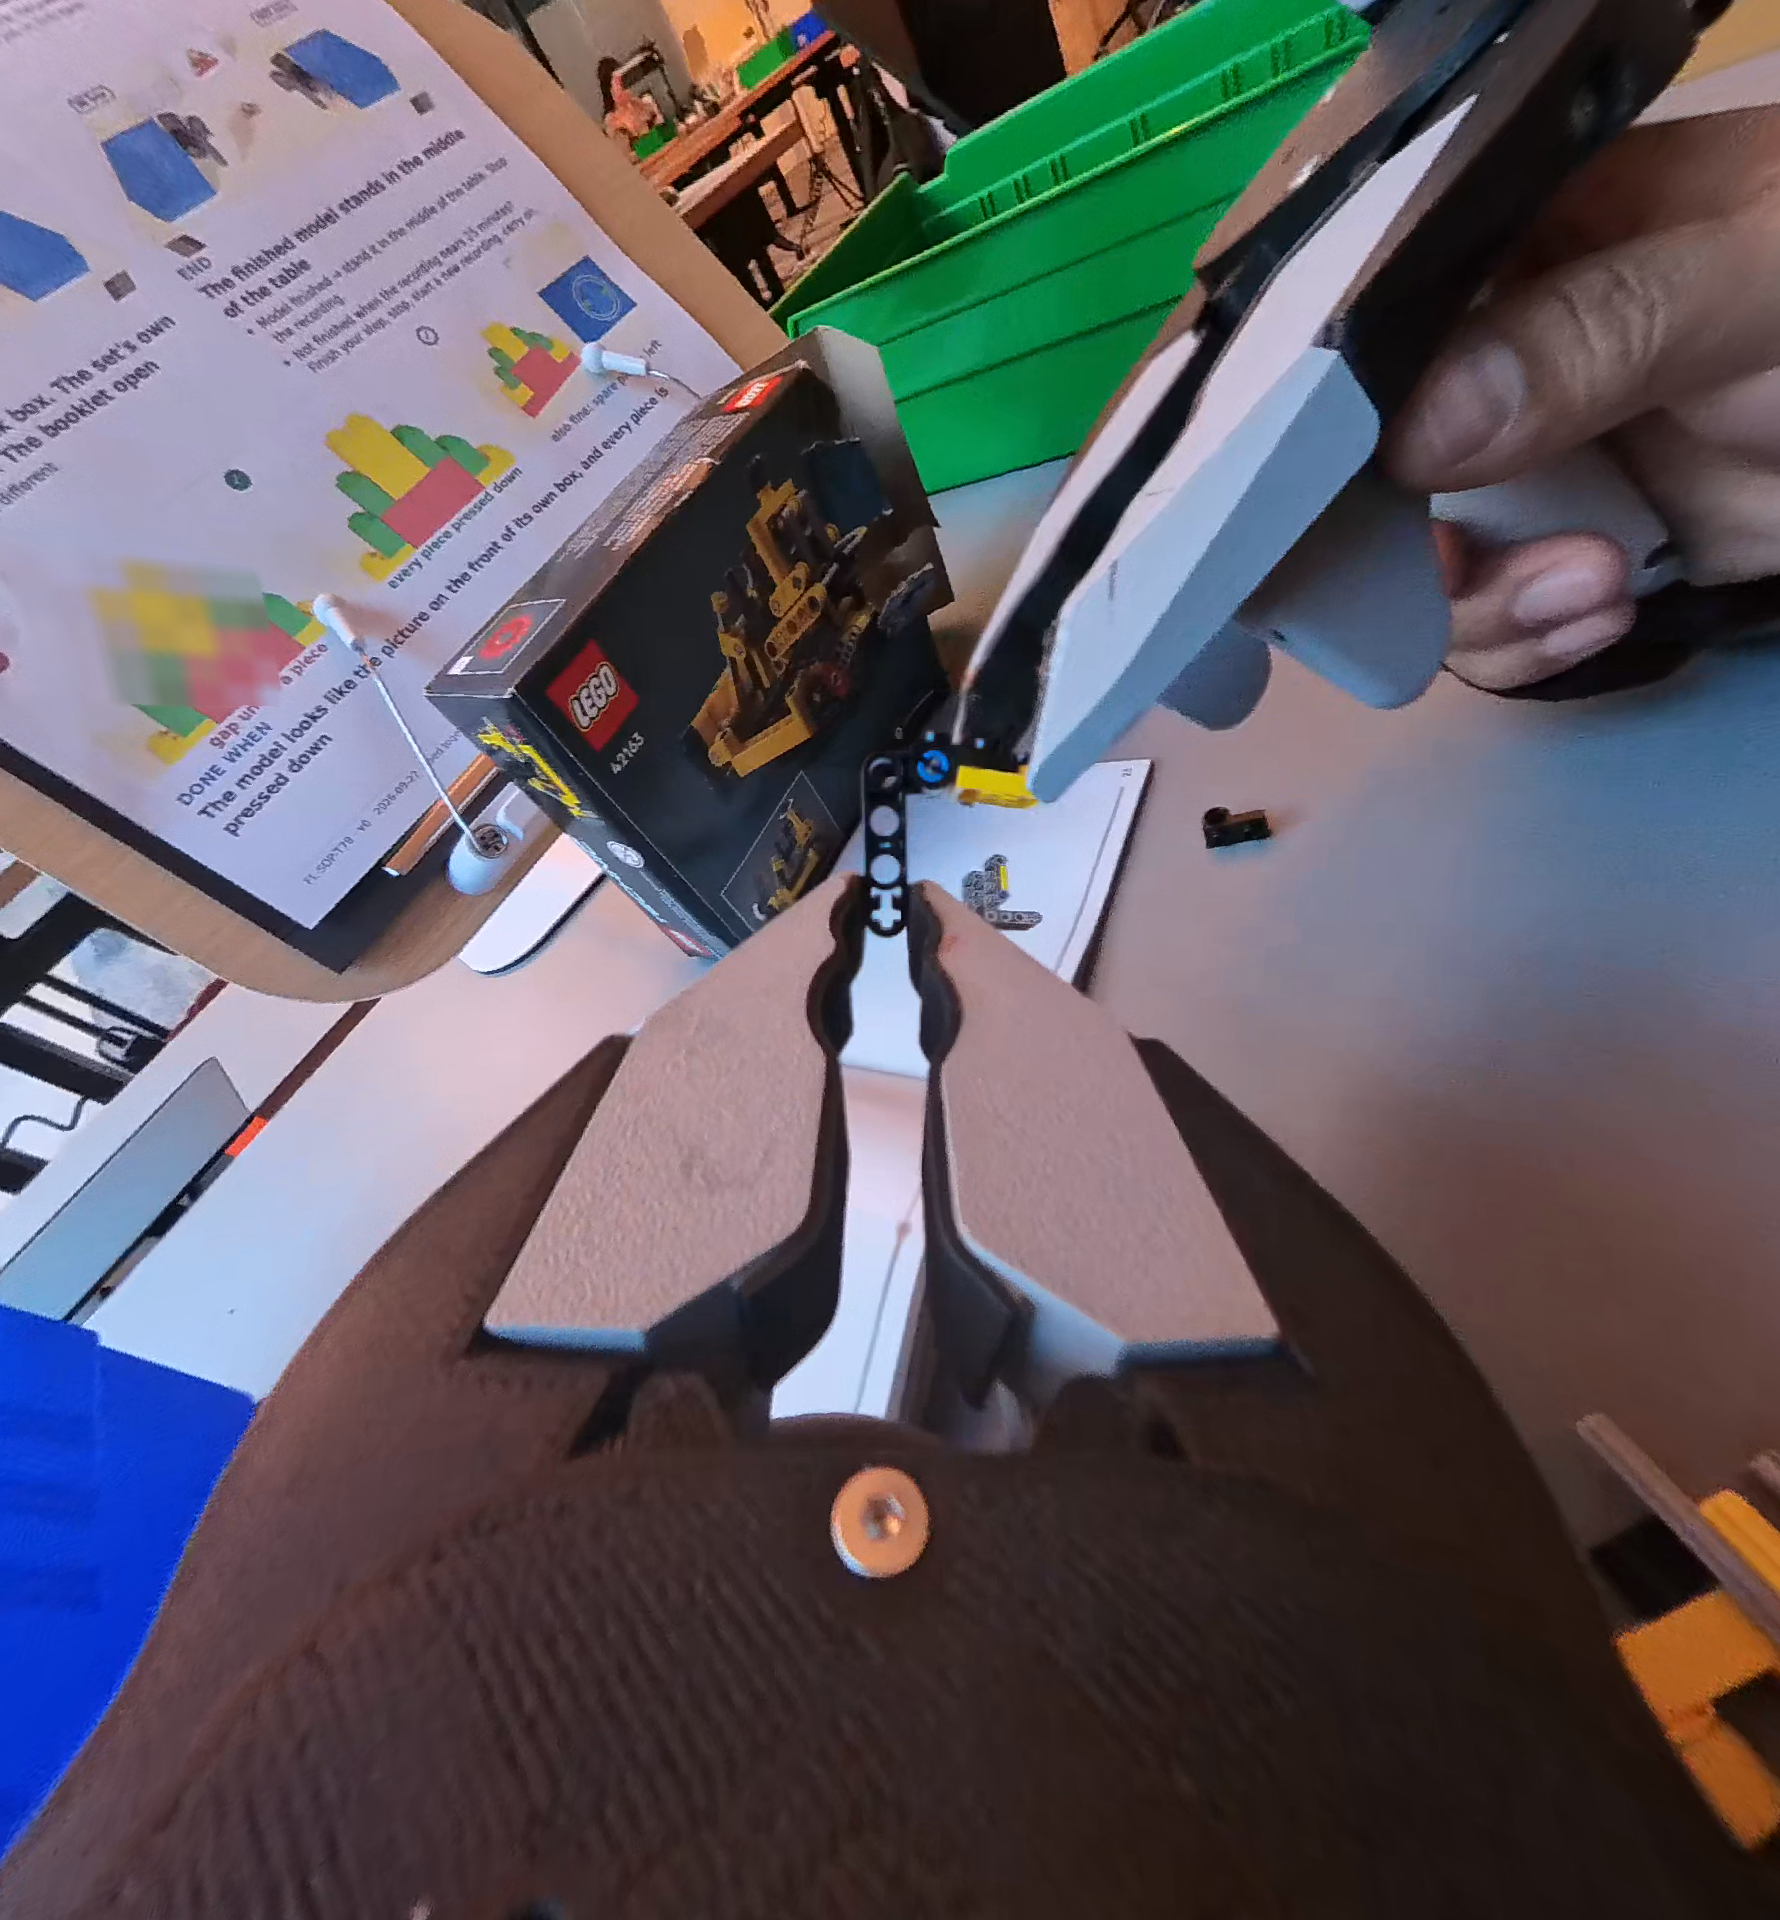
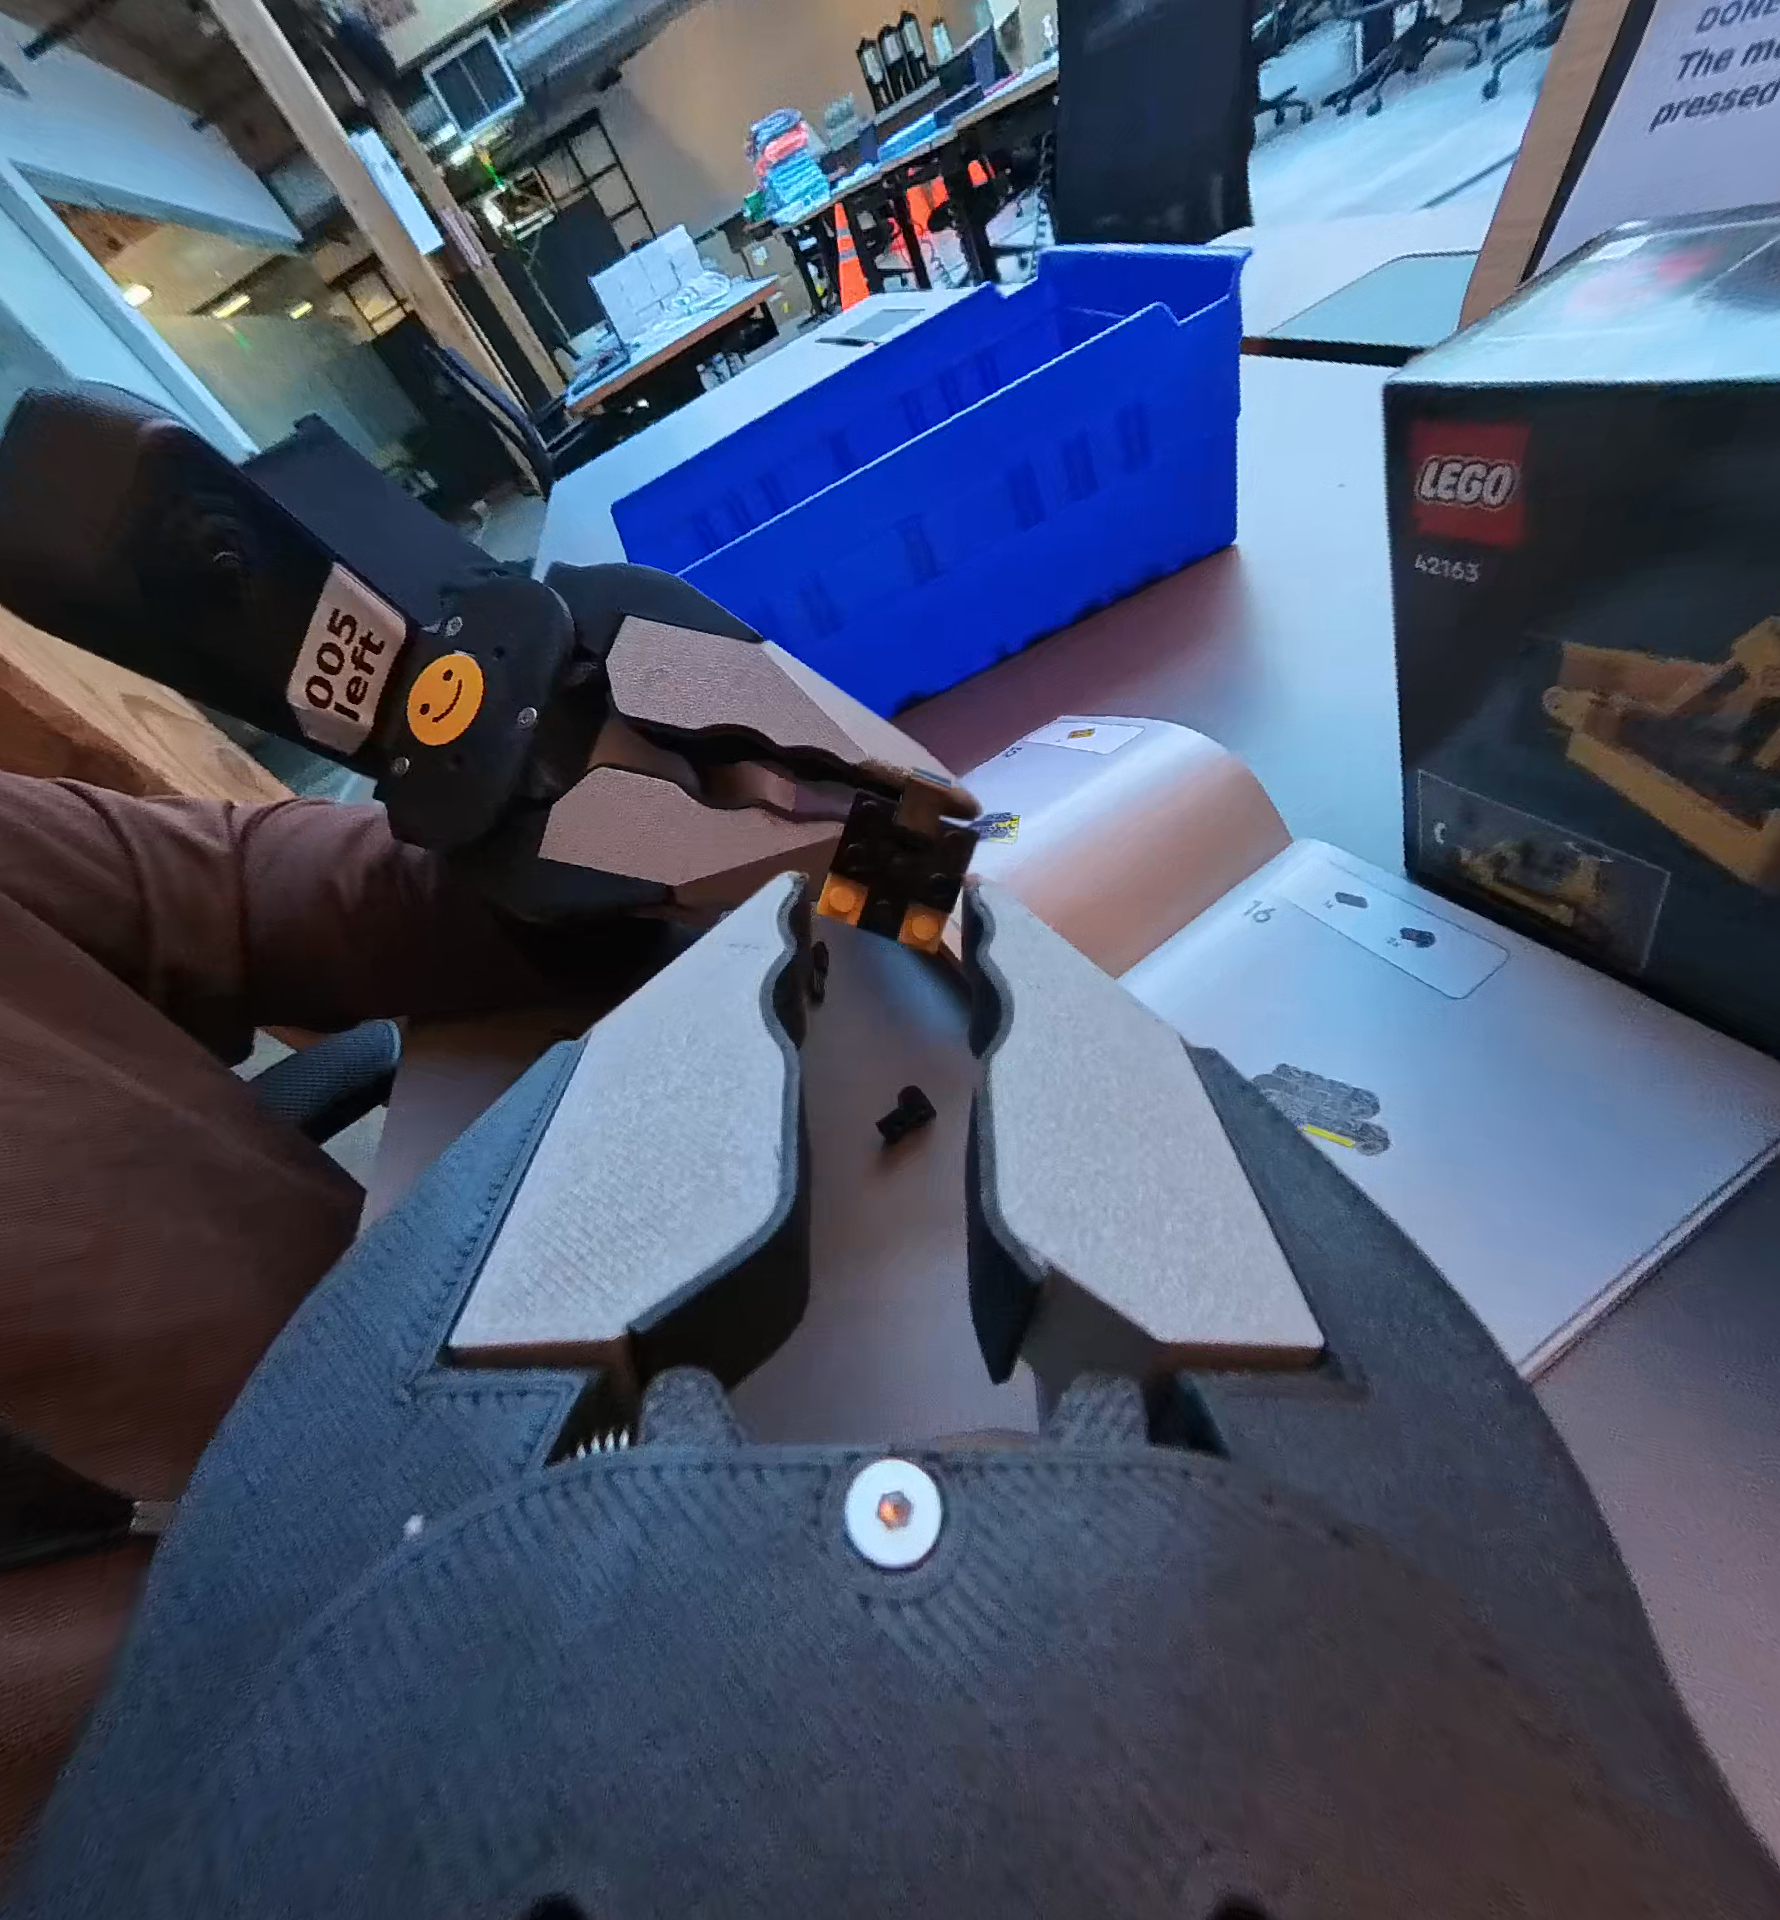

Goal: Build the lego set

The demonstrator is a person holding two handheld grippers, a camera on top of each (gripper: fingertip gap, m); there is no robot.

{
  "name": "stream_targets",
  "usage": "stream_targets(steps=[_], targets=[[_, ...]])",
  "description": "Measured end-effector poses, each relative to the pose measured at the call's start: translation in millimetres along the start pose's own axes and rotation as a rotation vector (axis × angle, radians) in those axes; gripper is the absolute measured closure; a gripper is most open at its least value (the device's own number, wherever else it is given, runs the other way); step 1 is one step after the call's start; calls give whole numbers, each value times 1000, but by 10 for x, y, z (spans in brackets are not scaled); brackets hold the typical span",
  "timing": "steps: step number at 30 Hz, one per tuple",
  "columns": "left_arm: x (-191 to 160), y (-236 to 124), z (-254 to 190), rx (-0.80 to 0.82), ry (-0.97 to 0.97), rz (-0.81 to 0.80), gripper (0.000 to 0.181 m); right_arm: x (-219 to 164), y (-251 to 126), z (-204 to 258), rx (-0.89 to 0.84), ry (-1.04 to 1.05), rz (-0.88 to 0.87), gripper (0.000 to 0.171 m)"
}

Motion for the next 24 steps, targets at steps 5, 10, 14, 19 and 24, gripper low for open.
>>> stream_targets(steps=[5, 10, 14, 19, 24], targets=[[-13, 11, -10, 9, 7, 13, 176, -14, 15, -40, 21, 19, 5, 148], [-49, 24, -32, -212, -105, 18, 152, 15, -57, -23, 62, -59, 32, 150], [-28, -41, -2, -441, -197, -19, 144, -38, -98, 16, 102, -169, 182, 150], [23, -93, -63, -594, -248, -69, 140, -87, -77, 115, 141, -273, 234, 150], [19, -115, -170, -660, -171, -65, 149, -116, -89, 204, 198, -343, 261, 149]])
Point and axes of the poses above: each gripper's, where its closed fingertips meet, y out along the fingers, x out of its top, z = x × y across the jaws, the point moved 9 cm from there along -y, back along the fingers, and after that the axes turned 6 degrees about z, right-handed, at the moved point
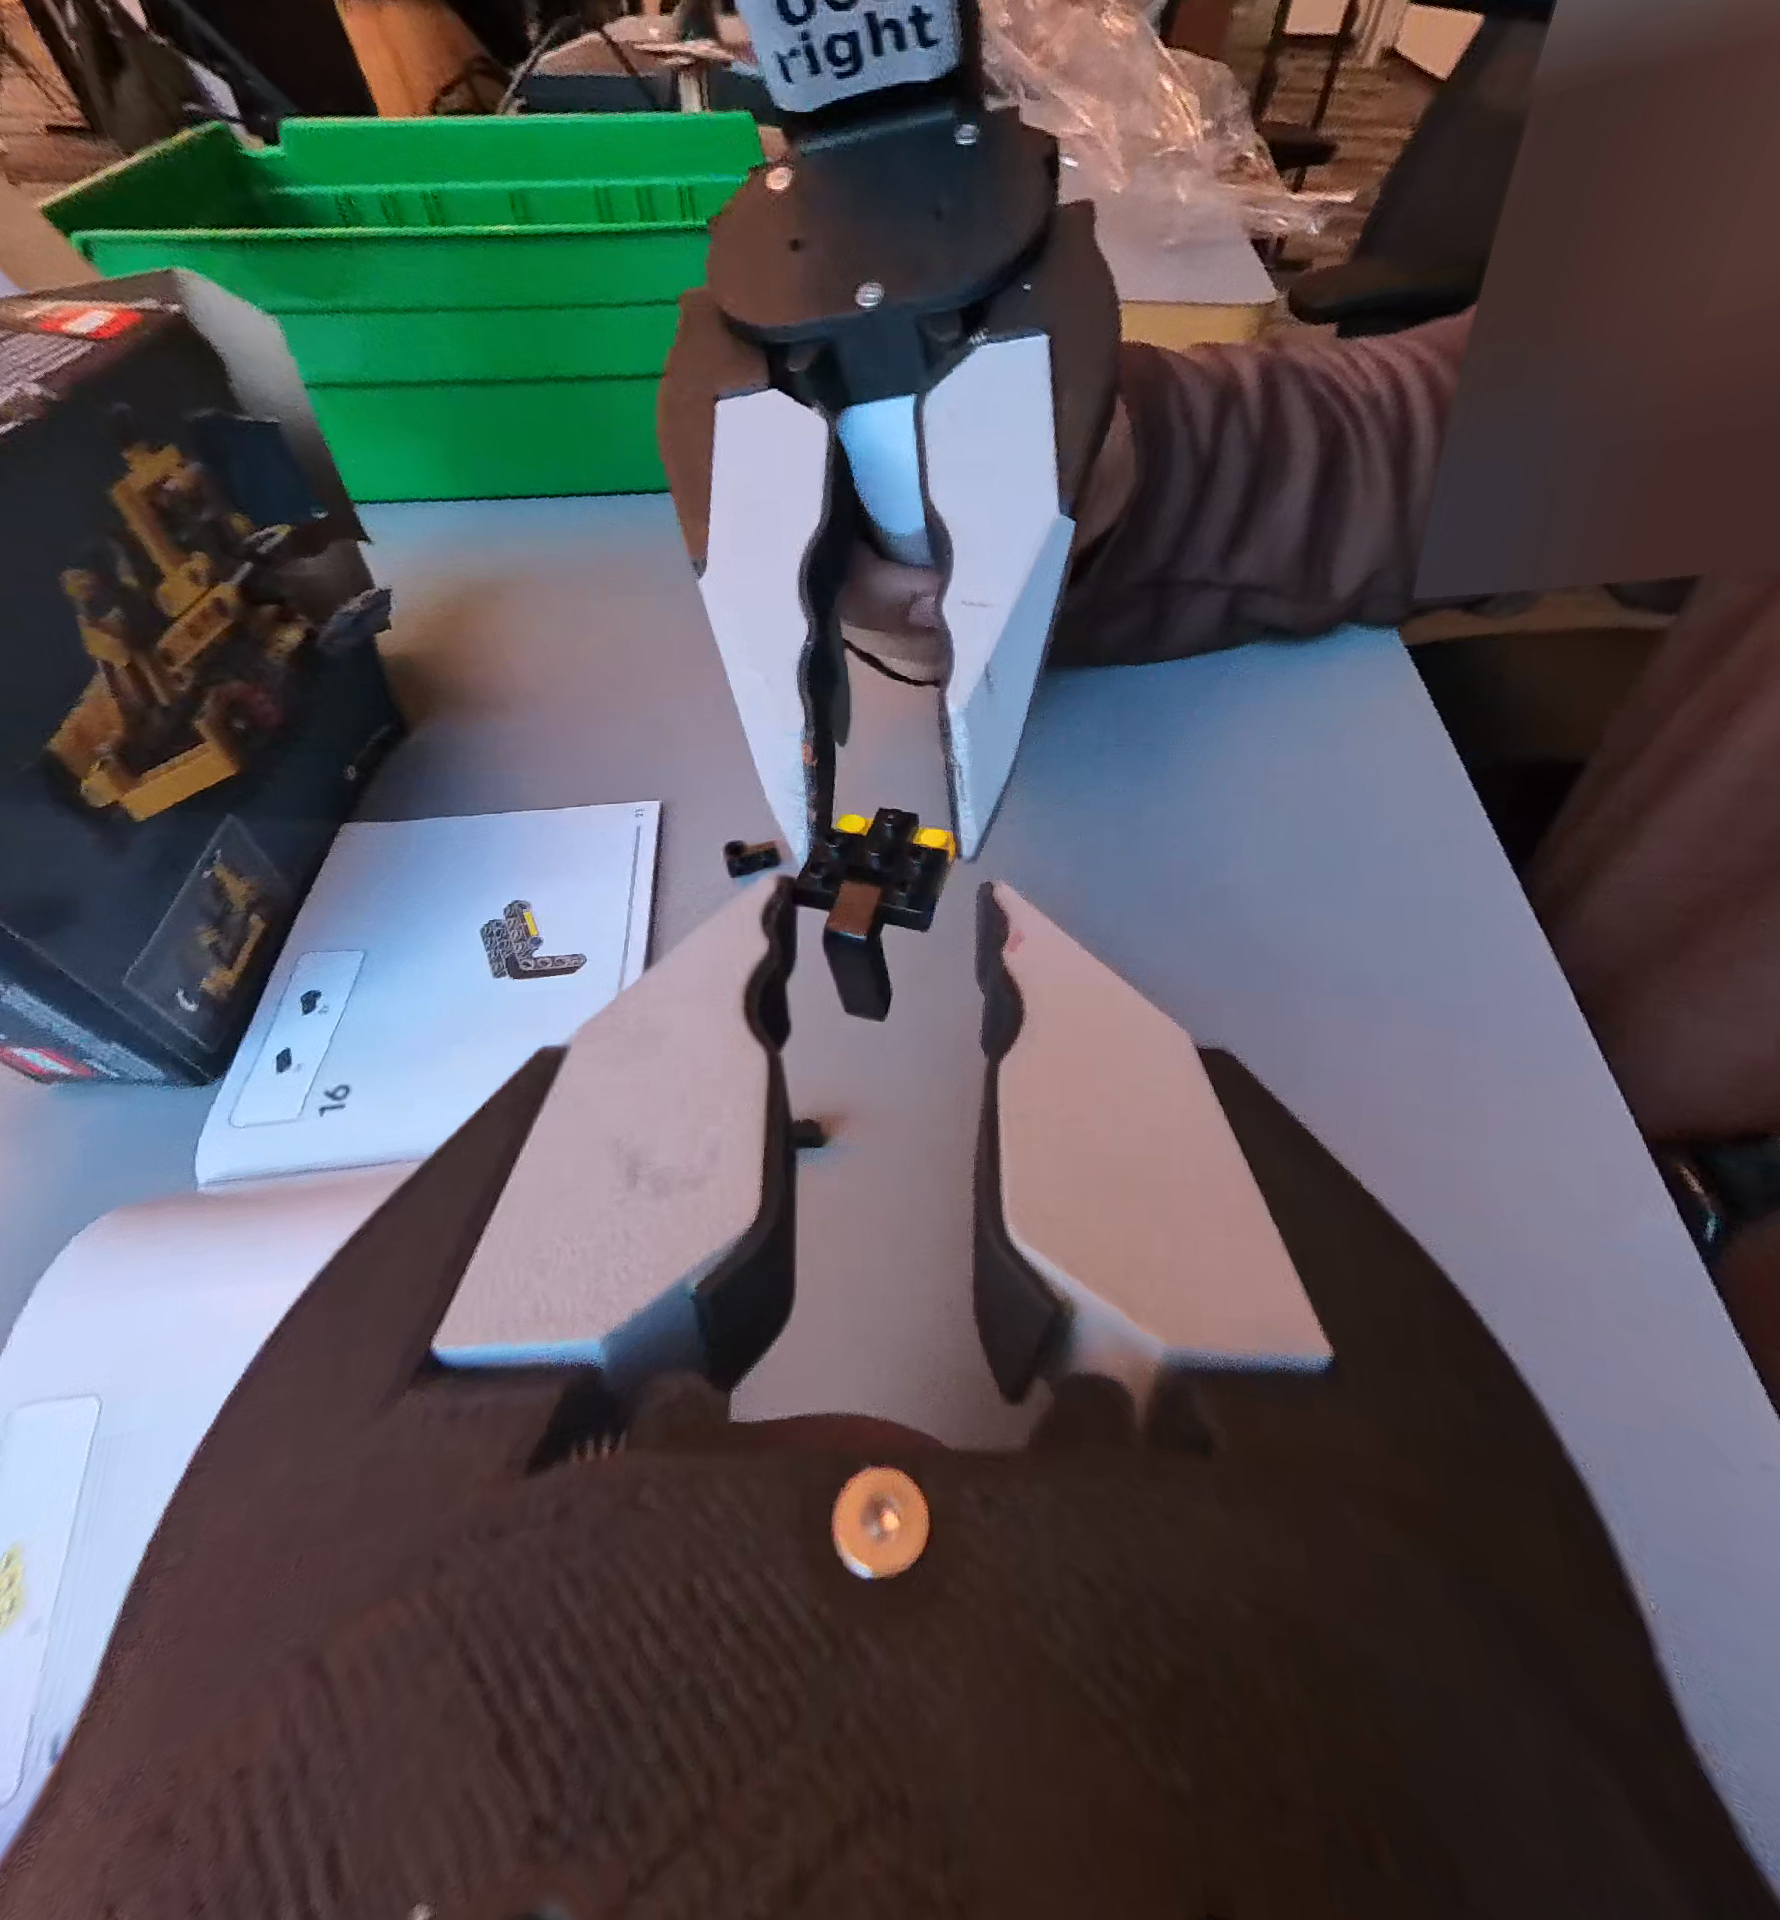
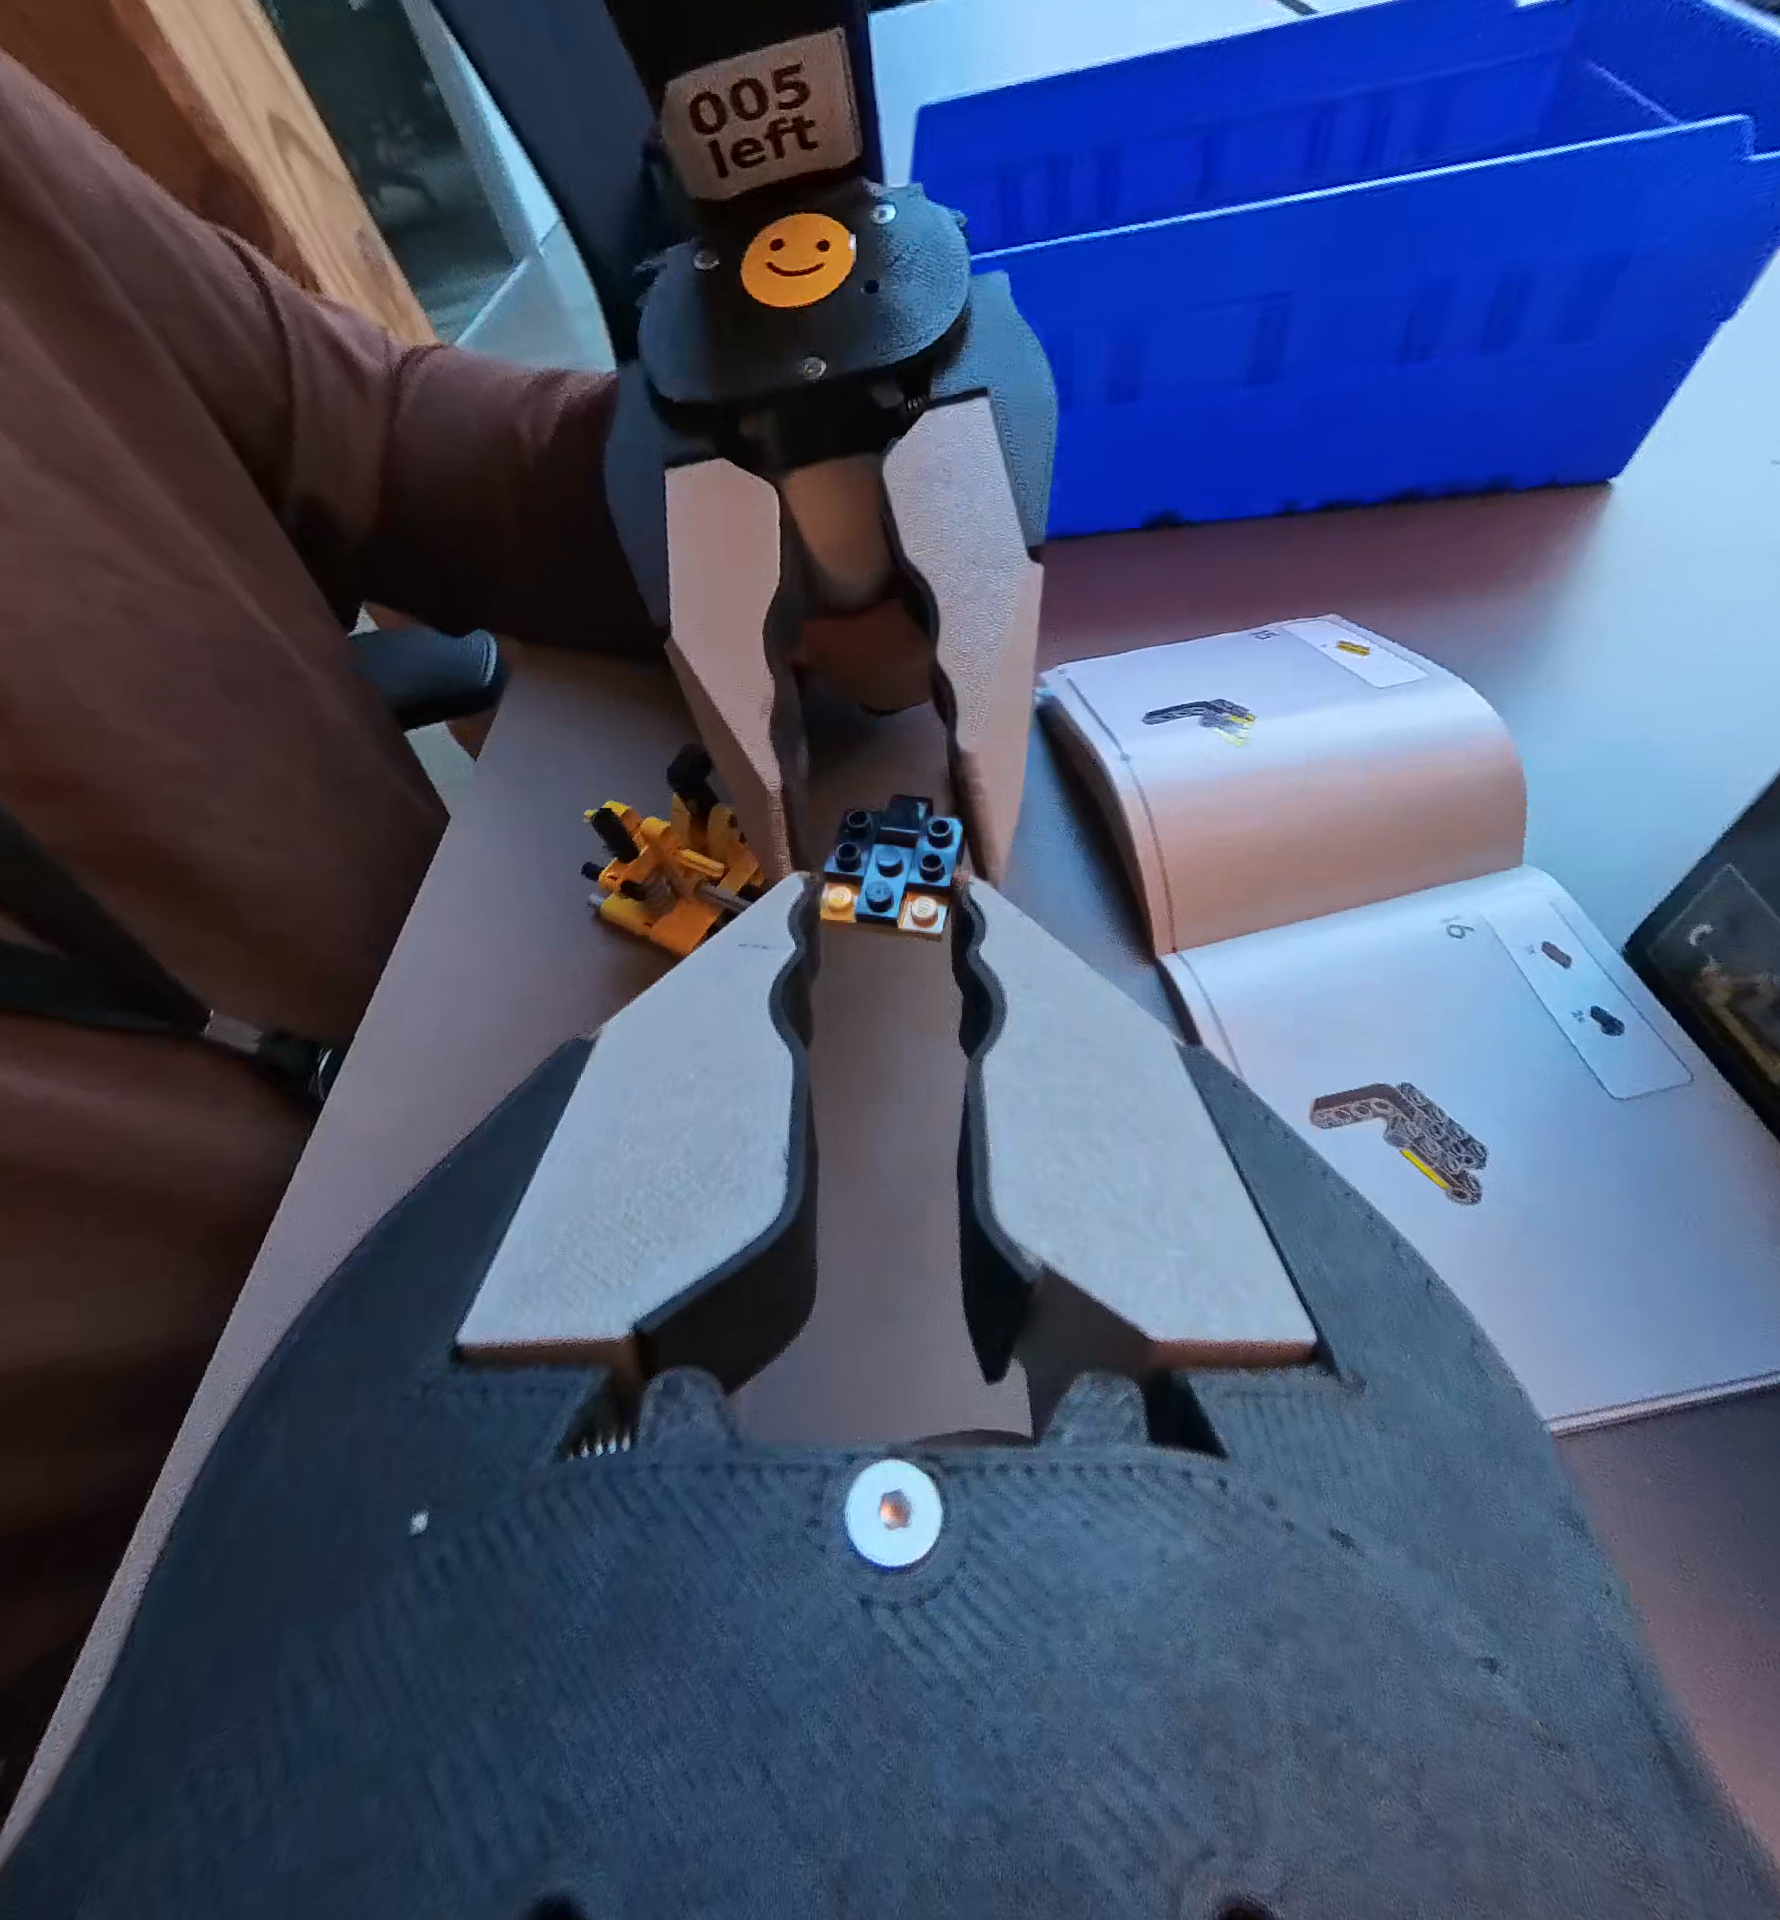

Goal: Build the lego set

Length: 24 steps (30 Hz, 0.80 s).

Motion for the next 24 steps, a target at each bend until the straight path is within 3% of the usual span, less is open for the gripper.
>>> stream_targets(steps=[2, 10, 16, 19, 24], targets=[[-1, 2, -17, 20, 44, 5, 157, -4, 2, 29, 5, -28, 8, 149], [25, -22, -40, 23, 99, -25, 157, 26, -35, 83, -29, -108, 1, 148], [8, -46, -54, 193, 319, 16, 157, -3, -327, -19, -153, -119, 13, 144], [-41, -9, -10, 226, 309, 73, 157, -151, -483, -164, -231, -84, 101, 144], [-78, -40, 103, 309, 257, 104, 157, -477, -515, -301, -211, 43, 294, 147]])
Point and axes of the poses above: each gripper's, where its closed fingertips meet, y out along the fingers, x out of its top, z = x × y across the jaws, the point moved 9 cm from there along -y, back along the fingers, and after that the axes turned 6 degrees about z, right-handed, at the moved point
